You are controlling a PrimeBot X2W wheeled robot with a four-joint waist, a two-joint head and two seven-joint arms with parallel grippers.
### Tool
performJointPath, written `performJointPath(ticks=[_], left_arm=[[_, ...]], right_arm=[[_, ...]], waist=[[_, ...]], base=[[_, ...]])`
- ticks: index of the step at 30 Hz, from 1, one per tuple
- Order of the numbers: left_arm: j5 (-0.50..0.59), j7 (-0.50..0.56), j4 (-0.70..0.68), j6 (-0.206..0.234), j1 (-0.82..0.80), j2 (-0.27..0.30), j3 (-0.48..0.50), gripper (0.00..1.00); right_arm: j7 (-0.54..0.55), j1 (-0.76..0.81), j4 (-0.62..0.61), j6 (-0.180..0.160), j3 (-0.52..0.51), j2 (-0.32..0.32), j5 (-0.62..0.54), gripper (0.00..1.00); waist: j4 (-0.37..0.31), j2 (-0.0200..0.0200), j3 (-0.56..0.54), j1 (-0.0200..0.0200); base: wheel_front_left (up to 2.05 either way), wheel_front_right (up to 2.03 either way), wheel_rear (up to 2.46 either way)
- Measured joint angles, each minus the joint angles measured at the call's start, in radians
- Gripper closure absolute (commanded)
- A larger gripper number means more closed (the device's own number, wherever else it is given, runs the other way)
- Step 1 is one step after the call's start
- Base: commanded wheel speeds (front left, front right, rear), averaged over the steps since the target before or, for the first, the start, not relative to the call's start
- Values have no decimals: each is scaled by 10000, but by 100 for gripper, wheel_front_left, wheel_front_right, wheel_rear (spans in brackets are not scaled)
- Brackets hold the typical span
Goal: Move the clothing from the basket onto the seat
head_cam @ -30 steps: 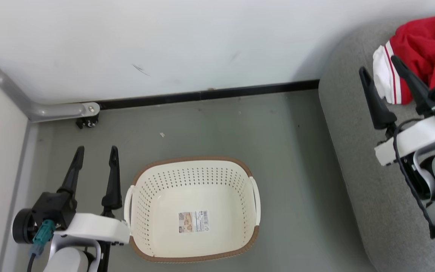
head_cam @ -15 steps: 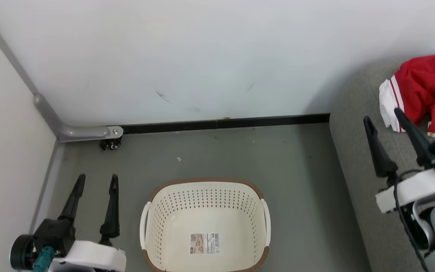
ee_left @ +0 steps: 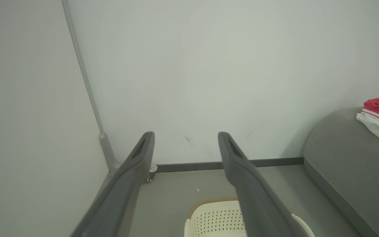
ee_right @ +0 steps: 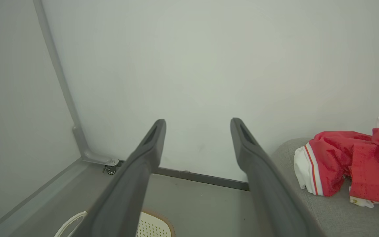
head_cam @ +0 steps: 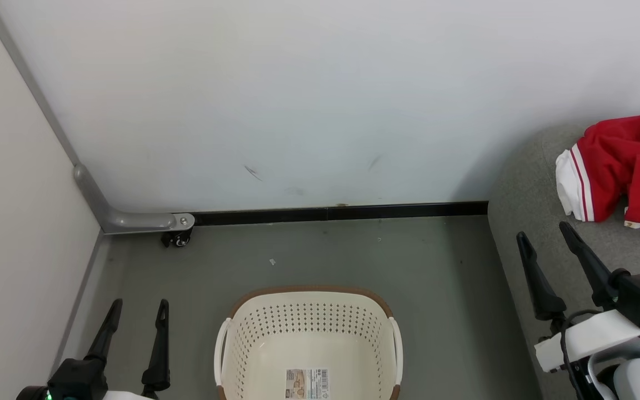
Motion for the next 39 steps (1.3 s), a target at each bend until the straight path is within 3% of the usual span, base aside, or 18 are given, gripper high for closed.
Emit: performJointPath(ticks=[26,27,39], left_arm=[[378,0,0,-261,551,-297,589,0],[393,0,25,-259,604,-311,587,100],[-29,199,959,-274,1019,-771,464,100]], right_arm=[[0,1165,-610,-2,-669,681,-307,0],[0,1219,-594,-6,-675,692,-313,100],[61,1886,357,-12,-566,1030,96,100]], waist=[[83,0,-537,0],[83,0,-538,0],[85,0,-536,0]], base=[[0,0,0],[0,0,0],[0,0,0]])
